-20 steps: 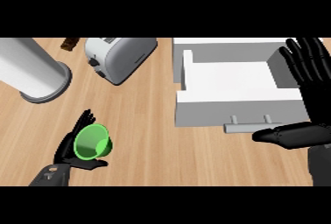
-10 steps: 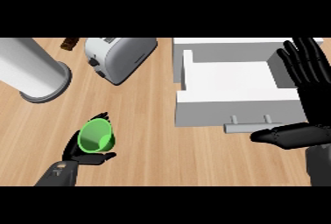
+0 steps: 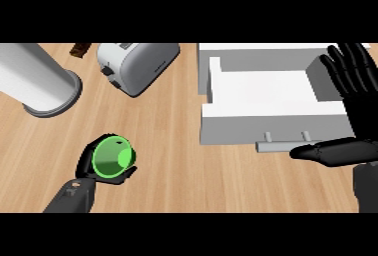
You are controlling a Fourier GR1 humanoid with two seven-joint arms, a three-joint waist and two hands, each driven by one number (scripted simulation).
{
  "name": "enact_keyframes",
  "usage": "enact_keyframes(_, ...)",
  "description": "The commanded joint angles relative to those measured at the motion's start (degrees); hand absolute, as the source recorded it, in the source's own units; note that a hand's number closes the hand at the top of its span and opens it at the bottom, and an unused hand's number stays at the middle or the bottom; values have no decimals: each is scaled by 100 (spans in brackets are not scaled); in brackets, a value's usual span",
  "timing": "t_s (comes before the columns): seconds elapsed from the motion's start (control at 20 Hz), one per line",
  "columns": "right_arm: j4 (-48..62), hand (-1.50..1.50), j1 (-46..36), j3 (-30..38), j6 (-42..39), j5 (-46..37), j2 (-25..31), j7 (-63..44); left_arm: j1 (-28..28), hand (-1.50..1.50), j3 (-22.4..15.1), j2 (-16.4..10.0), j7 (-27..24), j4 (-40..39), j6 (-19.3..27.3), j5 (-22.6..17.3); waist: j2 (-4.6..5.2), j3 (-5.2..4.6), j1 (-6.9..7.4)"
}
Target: Pick up the cup, place it into the drawer and close the drawer
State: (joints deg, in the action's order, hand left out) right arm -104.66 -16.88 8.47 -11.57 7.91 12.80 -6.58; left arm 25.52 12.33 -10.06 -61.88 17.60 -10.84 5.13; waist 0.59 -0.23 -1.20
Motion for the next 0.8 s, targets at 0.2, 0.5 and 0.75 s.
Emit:
enact_keyframes(0.2, -23, -150, -321, 130, 8, 201, 122, -322, 263, 150, 1100, 277, -717, 121, 1016, -896, 0, -3, 15)
enact_keyframes(0.5, -329, -150, 181, -70, 88, -95, -42, -161, 737, 150, 778, 295, -491, 535, -12, -864, -47, 14, 35)
enact_keyframes(0.75, -137, -150, -16, -108, 208, -127, -143, -237, 1372, 150, 393, 537, 349, 987, 103, -740, -74, 24, 125)
